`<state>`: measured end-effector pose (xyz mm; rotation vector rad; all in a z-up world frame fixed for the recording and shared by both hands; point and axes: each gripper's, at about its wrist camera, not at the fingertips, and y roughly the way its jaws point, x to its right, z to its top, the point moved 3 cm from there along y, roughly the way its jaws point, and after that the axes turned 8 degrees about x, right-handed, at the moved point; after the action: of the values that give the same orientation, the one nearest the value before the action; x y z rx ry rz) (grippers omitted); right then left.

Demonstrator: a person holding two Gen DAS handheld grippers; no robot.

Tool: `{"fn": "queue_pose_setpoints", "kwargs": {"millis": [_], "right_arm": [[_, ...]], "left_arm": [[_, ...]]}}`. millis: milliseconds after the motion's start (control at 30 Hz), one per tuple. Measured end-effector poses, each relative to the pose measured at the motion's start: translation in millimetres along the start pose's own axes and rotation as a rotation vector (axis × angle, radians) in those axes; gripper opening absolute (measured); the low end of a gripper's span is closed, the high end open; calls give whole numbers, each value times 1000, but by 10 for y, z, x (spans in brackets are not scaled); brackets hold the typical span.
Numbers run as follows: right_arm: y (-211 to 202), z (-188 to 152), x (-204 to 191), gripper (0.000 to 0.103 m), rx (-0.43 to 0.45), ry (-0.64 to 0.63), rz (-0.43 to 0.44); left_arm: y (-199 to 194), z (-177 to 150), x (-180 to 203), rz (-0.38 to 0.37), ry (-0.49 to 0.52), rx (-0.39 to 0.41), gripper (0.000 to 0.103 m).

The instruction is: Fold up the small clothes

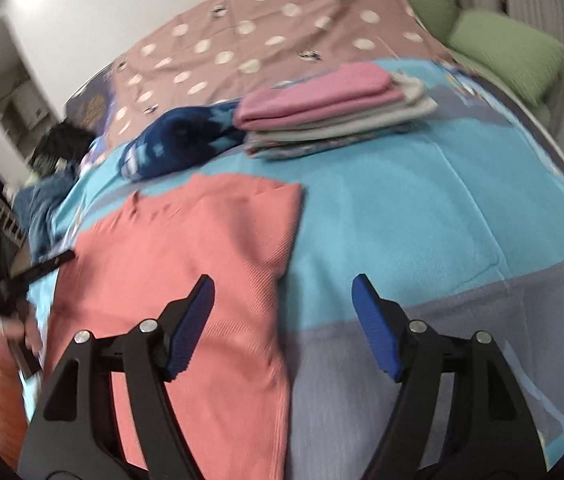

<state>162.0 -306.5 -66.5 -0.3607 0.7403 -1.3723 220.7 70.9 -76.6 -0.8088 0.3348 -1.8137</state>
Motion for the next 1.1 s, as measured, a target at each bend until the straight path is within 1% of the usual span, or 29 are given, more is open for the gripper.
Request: {"fn": "queue_pose_setpoints", "kwargs": {"millis": [33, 67, 100, 133, 167, 200, 233, 267, 333, 367, 400, 433, 500, 567, 633, 667, 700, 733, 800, 833, 867, 900, 967, 1000, 1033, 1067, 1100], "right_arm": [[76, 26, 54, 73, -10, 39, 10], [114, 33, 102, 73, -14, 55, 11], [158, 43, 146, 73, -19, 67, 6], [221, 52, 197, 73, -28, 74, -14], [255, 45, 226, 73, -33, 77, -28], [289, 57, 246, 73, -38, 81, -38], [322, 56, 273, 73, -44, 89, -43], [341, 46, 290, 73, -49, 98, -37], [364, 18, 292, 73, -53, 99, -27], [374, 10, 289, 73, -54, 95, -26], [379, -9, 285, 73, -58, 90, -26], [396, -13, 290, 73, -62, 89, -26], [420, -19, 291, 73, -68, 86, -24], [427, -14, 287, 73, -68, 85, -25], [449, 17, 285, 73, -67, 90, -24], [467, 33, 281, 73, -67, 93, -22], [487, 46, 277, 73, -67, 94, -20], [521, 68, 267, 73, -68, 94, -16], [581, 106, 257, 73, -71, 95, -12], [626, 141, 249, 73, -73, 96, -11], [667, 177, 242, 72, -74, 96, -10], [688, 199, 234, 69, -73, 94, -8], [768, 283, 196, 66, -73, 82, 3], [805, 313, 177, 66, -76, 80, 8], [862, 344, 150, 66, -84, 84, 19], [926, 362, 121, 66, -99, 96, 40], [962, 364, 102, 67, -108, 103, 57]], "left_arm": [[-41, -6, 95, -64, 10, 11, 31], [-110, -31, 252, -138, 49, 24, 31], [-158, -60, 373, -173, 98, 30, 32], [-200, -109, 500, -183, 174, 30, 33], [-209, -146, 557, -167, 226, 21, 34], [-204, -190, 589, -130, 275, 7, 34], [-197, -217, 587, -99, 299, -1, 37], [-187, -246, 534, -52, 310, -7, 37], [-173, -253, 393, 3, 284, -14, 37], [-165, -248, 264, 45, 246, -15, 38], [-171, -238, 168, 69, 218, -13, 38], [-174, -226, 62, 97, 186, -7, 41], [-169, -200, -88, 151, 156, 0, 50], [-103, -182, -170, 185, 160, -15, 50], [-10, -166, -217, 189, 147, -41, 49], [0, -157, -219, 179, 144, -46, 45], [-3, -140, -180, 168, 156, -34, 22], [-20, -125, -143, 165, 175, -19, 6], [-121, -79, 9, 142, 238, 47, 6], [-151, -62, 71, 169, 282, 69, 6], [-136, -58, 93, 212, 311, 64, 6], [-104, -69, 78, 258, 335, 39, 6], [-38, -100, -29, 317, 331, -1, 10], [-21, -115, -95, 341, 315, -10, 13], [-25, -121, -137, 344, 293, -5, 19], [-43, -114, -151, 341, 280, 8, 22], [-54, -119, -155, 340, 275, 16, 31]]}}
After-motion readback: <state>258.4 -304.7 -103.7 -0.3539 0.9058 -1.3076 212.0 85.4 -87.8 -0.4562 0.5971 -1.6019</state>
